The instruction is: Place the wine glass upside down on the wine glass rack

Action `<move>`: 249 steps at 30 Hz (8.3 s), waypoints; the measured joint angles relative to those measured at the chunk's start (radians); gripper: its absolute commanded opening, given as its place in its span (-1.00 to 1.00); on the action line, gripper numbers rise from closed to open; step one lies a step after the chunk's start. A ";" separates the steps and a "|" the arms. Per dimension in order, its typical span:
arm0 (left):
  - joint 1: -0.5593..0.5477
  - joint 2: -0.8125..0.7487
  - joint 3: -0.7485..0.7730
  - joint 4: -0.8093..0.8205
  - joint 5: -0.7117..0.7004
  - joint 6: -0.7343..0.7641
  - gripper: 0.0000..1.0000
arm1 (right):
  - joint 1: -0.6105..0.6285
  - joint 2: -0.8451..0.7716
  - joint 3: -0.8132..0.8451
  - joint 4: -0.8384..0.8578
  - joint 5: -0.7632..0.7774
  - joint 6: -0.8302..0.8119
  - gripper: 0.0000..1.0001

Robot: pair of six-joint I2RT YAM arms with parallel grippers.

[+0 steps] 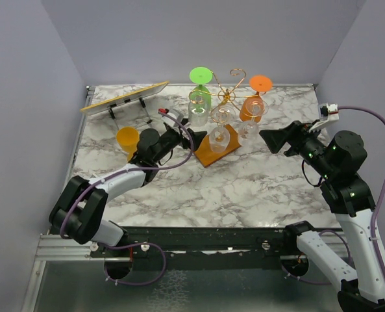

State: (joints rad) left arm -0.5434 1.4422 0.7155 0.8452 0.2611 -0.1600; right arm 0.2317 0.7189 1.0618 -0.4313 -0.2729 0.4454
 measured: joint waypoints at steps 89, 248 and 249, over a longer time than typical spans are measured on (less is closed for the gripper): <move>0.288 -0.559 0.732 -1.119 -0.056 -0.359 -1.00 | 0.000 0.126 0.128 0.218 -0.103 0.010 0.68; 0.293 -0.564 0.356 -1.022 0.682 -0.269 -1.00 | 0.696 0.584 0.345 0.486 -0.182 -0.821 0.40; 0.293 -0.590 0.340 -0.994 0.671 -0.257 -1.00 | 0.697 0.580 0.357 0.484 -0.180 -0.795 0.41</move>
State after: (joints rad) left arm -0.2504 0.8524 1.0554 -0.1490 0.9318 -0.4175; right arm 0.9283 1.2987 1.4185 0.0525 -0.4534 -0.3496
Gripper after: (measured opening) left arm 0.058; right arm 0.672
